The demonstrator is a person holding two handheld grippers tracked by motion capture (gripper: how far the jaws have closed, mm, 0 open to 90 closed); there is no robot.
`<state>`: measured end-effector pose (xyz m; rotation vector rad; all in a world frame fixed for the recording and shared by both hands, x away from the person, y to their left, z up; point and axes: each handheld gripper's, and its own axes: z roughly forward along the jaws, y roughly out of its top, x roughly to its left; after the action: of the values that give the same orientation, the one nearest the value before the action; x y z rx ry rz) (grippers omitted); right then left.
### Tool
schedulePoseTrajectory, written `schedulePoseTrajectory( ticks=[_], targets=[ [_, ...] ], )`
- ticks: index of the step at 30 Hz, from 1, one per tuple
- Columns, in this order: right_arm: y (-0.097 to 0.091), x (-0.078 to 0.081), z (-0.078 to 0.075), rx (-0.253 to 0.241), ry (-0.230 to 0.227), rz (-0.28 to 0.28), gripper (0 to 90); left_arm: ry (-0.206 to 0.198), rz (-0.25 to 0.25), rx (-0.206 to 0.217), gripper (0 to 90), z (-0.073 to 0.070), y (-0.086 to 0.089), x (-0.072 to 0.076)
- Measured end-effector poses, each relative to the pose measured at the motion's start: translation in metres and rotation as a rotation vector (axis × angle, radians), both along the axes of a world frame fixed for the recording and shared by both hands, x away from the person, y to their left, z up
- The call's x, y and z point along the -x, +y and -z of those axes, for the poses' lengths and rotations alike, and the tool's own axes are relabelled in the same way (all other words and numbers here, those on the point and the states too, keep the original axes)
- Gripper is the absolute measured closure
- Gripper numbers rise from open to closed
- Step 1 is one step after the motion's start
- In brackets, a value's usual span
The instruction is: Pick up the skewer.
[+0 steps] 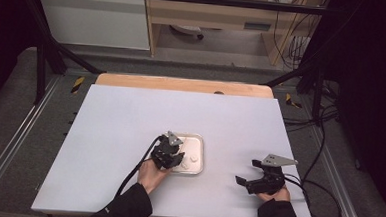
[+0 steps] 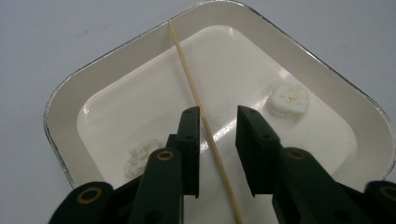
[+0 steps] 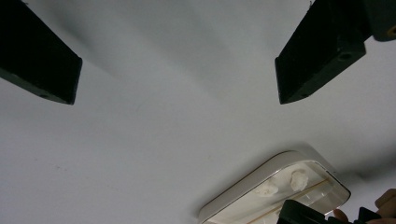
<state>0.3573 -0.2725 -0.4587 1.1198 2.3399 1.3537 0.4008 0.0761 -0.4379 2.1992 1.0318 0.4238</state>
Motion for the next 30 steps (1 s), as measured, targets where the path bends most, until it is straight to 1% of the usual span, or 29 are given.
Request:
schedulePoseTrajectory(
  ticks=[6, 15, 21, 27, 30],
  targets=[
    [0.0001, -0.0001, 0.0001, -0.001, 0.000, -0.001, 1.1, 0.013, -0.015, -0.001, 76.7, 0.0037, 0.0004, -0.0005],
    [0.0003, -0.0001, 0.0002, 0.000, 0.000, -0.001, 1.1, 0.008, -0.039, 0.007, 80.5, 0.0048, -0.0005, 0.0013],
    [0.0006, -0.0001, 0.0006, 0.001, 0.003, -0.001, 1.1, 0.000, -0.053, 0.012, 86.8, 0.0058, -0.0002, 0.0028],
    [0.0006, -0.0001, 0.0005, 0.001, 0.003, -0.001, 1.1, -0.006, -0.052, 0.025, 87.8, 0.0065, 0.0019, 0.0040],
    [0.0006, -0.0001, 0.0005, 0.001, 0.002, -0.001, 1.1, -0.011, -0.048, 0.039, 88.0, 0.0056, 0.0041, 0.0047]
  ],
)
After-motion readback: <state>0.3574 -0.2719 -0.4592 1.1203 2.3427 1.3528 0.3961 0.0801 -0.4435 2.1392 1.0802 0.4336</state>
